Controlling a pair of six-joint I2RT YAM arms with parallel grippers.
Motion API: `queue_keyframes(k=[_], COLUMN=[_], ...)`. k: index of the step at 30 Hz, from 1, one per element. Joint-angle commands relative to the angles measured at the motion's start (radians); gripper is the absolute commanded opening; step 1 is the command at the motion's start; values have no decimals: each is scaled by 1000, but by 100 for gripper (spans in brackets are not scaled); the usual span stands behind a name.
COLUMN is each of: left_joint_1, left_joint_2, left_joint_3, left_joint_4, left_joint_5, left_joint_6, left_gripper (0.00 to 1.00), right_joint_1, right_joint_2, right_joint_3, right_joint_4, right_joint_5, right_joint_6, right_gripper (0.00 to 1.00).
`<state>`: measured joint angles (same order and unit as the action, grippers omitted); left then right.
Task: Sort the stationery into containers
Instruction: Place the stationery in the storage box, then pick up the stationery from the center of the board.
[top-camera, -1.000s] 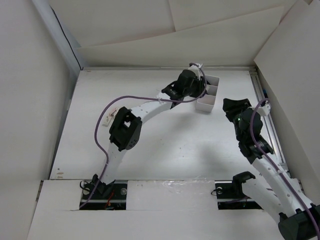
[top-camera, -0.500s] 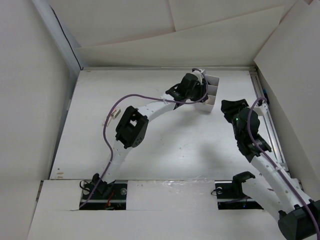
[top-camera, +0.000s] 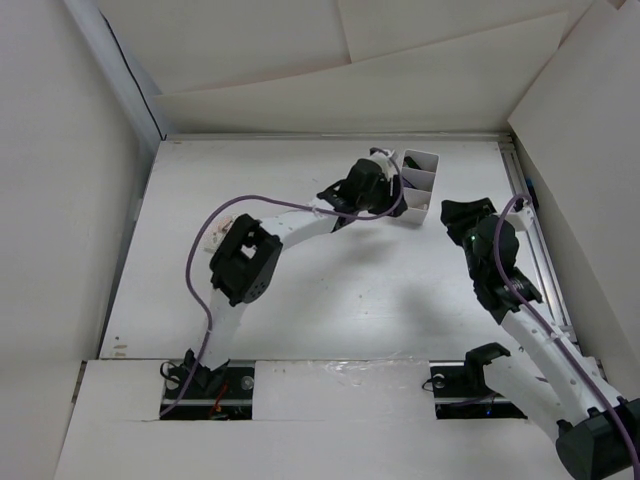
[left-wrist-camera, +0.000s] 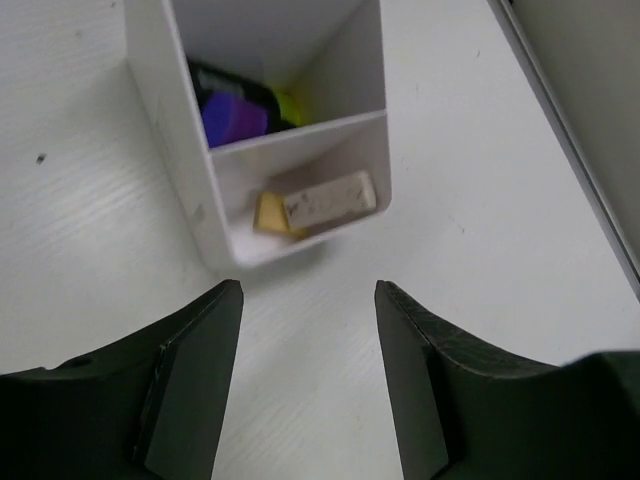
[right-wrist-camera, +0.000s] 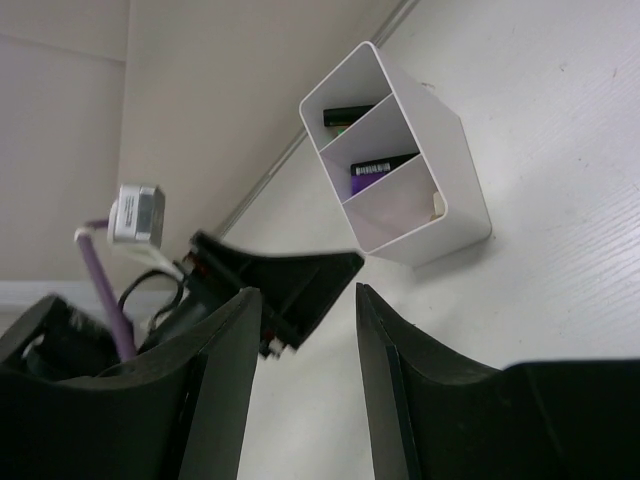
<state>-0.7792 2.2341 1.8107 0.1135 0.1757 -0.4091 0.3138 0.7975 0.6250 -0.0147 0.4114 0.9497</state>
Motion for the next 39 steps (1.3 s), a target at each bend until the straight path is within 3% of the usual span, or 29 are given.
queue_keyframes(k=[1,5,7,8,9,10,15,19,27,31,39], left_joint_1=[9,81,124,138,149,170,247,316,512,690,704], left_joint_2=[-278,-525,-667,-748,-749,-815,-944,-981,-1013,-1090,-1056], left_joint_3=[-207,-508,-670,-718,-758,-824,-994,-1085,-1212,-1335,-1326], left_joint_4=[171,210,210,181,161,137,28,0,46,138,115], left_joint_5=[-50,-154,-275,-321,-372,-477,-611,-631,-595,-431,-467], left_joint_6=[-5,-46,-60,-74,-74,-74,-118,-177,-287,-350,-370], left_gripper=[52,52,57,65,65,73,86,90,89,89,94], right_joint_1=[-7,-7,-7,-7,-7,-7,-7,-7,2,11,11], right_joint_2=[-9,11,11,11,22,22,40,51,81,81,92], right_joint_3=[12,22,22,22,22,22,31,31,42,42,51], right_joint_4=[38,38,38,48,48,48,59,59,59,68,68], right_joint_5=[-2,-34,-46,-46,-46,-46,-74,-88,-114,-114,-114], right_joint_6=[8,-2,-2,-2,-2,-2,-11,-11,-20,-20,-20], right_gripper=[48,42,42,42,42,42,32,19,19,23,27])
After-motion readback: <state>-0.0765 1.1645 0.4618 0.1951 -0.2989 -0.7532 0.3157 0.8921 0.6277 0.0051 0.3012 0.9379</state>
